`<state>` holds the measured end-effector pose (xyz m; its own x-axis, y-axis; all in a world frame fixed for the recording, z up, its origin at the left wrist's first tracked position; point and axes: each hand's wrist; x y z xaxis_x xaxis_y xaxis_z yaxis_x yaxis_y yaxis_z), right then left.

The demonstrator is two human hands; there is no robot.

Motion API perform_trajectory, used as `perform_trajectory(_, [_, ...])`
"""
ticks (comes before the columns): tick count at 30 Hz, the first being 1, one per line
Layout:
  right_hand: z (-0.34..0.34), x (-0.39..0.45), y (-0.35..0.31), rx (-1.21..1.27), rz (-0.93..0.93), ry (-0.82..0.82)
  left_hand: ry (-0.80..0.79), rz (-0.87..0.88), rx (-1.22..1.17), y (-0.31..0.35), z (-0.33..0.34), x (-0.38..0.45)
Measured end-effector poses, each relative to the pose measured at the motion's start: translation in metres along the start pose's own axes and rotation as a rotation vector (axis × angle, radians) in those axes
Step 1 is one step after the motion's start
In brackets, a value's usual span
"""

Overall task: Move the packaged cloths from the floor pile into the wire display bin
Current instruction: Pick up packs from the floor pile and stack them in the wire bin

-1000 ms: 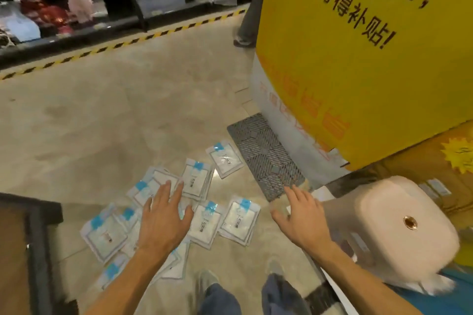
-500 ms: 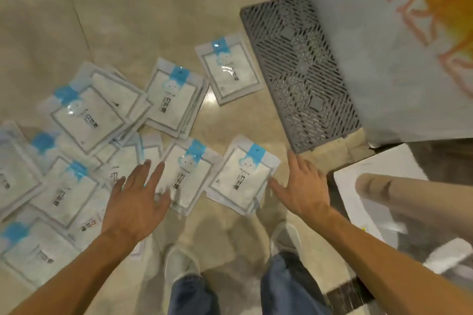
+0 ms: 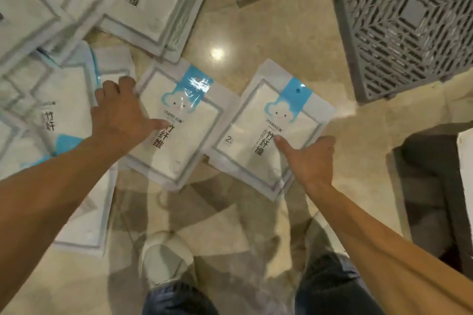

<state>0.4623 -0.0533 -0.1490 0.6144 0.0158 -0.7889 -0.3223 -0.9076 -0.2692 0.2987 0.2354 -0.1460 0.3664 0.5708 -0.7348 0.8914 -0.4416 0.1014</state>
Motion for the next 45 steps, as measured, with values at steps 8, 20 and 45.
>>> perform_trajectory(8, [-0.021,0.0,0.011,0.384,-0.041,0.029,-0.118,0.054,-0.275,-0.005,-0.013,-0.007])
perform_trajectory(20, [-0.139,-0.085,-0.055,0.812,-0.24,-0.272,-0.119,0.242,-1.028,-0.002,-0.133,-0.111])
perform_trajectory(45, [-0.415,-0.764,-0.403,0.392,-0.778,-0.804,0.285,0.319,-1.599,-0.133,-0.567,-0.766])
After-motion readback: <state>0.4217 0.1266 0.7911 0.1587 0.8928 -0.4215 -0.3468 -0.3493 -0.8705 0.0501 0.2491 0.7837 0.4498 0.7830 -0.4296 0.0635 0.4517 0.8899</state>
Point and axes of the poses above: each hand's wrist, its own x-axis towards the middle knuckle, its own z-axis out of the palm, y = z × x, and after that the axes turned 15 degrees about -y, right-handed
